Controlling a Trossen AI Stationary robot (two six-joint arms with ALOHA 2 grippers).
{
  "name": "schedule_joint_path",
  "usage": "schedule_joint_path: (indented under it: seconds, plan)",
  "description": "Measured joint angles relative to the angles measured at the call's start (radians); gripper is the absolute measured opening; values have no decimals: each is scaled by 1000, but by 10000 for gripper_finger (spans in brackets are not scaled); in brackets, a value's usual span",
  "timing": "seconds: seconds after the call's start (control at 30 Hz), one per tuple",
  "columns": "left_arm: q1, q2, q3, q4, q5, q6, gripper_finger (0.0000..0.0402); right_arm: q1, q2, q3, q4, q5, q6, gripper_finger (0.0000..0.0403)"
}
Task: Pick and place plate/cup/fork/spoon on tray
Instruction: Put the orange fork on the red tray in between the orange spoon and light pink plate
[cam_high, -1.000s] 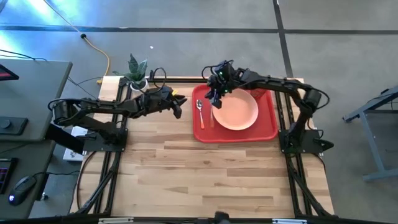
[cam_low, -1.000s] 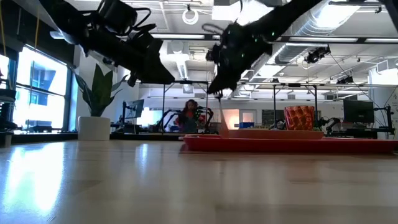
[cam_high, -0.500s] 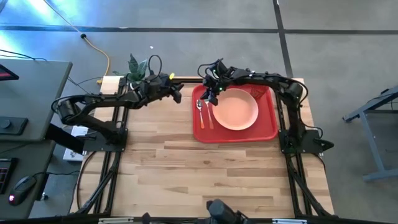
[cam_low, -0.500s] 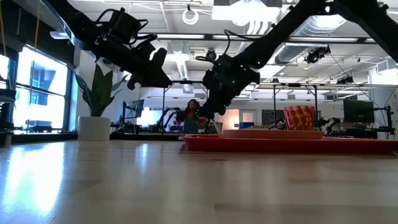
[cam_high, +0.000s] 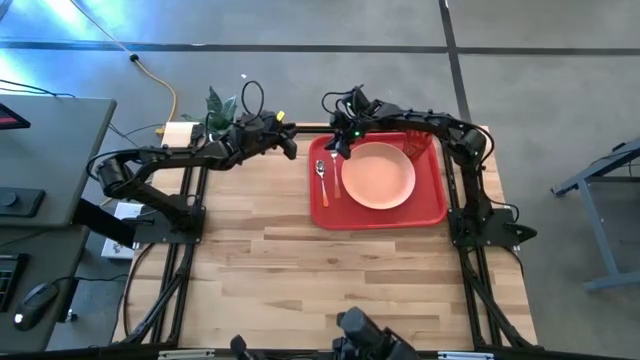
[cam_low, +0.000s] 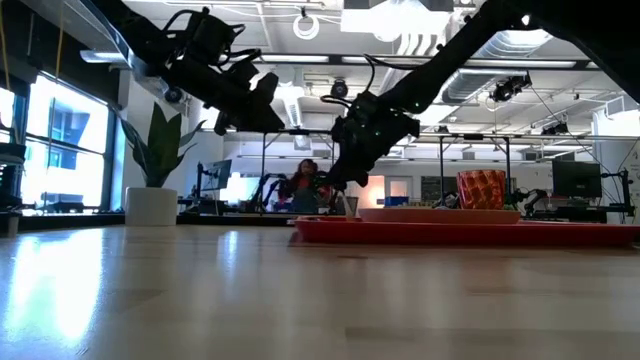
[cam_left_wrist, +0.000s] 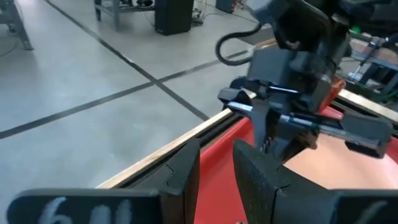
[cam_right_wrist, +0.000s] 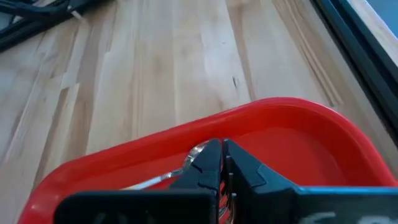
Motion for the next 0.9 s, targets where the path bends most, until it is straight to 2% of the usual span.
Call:
schedule_joint_path:
  seconds: [0.5,0.63,0.8,0.9]
  plan:
    - [9,-23,-1,-11,16,-64,87,16,0,-1,-14,-18,19,10]
    - [9,-85,-1,-4,15,-94,87,17,0,-1,-14,-9,20,55]
    - [9,-182,-1,-7,13,-93,87,16,0,-1,-14,40,24,124]
    - [3,-255,-1,-7,12,-77,87,16,0,-1,-13,90,72,152]
